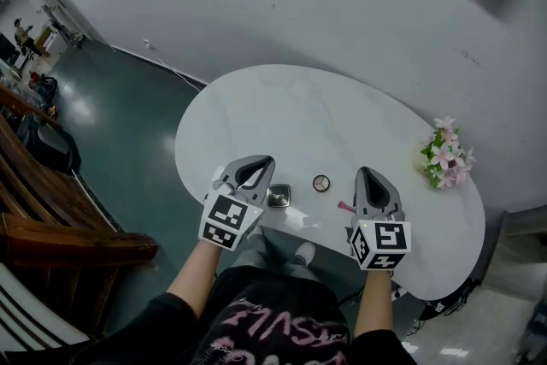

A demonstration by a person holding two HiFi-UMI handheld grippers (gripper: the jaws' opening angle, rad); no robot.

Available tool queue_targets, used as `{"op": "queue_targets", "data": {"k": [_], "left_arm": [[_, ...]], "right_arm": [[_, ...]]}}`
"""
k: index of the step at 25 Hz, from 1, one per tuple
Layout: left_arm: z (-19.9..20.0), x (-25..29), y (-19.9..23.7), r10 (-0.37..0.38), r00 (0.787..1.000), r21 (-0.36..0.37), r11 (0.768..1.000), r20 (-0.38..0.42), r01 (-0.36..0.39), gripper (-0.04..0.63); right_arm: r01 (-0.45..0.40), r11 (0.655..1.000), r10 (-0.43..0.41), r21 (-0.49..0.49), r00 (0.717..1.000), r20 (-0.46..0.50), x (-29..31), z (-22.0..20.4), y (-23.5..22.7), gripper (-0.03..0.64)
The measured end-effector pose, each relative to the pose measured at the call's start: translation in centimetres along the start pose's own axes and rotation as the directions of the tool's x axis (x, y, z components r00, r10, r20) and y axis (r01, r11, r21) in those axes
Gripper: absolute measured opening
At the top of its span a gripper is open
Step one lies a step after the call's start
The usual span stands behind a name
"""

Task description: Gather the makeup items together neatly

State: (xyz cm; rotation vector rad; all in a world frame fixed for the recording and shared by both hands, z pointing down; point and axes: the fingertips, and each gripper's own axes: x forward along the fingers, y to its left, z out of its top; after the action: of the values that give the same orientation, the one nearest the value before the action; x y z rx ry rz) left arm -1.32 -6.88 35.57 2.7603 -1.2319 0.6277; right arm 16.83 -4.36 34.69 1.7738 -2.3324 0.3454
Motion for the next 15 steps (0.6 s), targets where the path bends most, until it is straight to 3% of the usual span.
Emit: {"op": "queue_targets", "data": {"k": [15], "left_arm": [[-1.1, 1.2, 3.7, -0.028, 1.0, -0.059, 0.998, 0.011, 0.029, 0.012]], "right_arm": [[0.064, 0.998, -0.063, 0.015, 0.997, -0.041, 2.3, -0.5, 1.0, 0.063]]}}
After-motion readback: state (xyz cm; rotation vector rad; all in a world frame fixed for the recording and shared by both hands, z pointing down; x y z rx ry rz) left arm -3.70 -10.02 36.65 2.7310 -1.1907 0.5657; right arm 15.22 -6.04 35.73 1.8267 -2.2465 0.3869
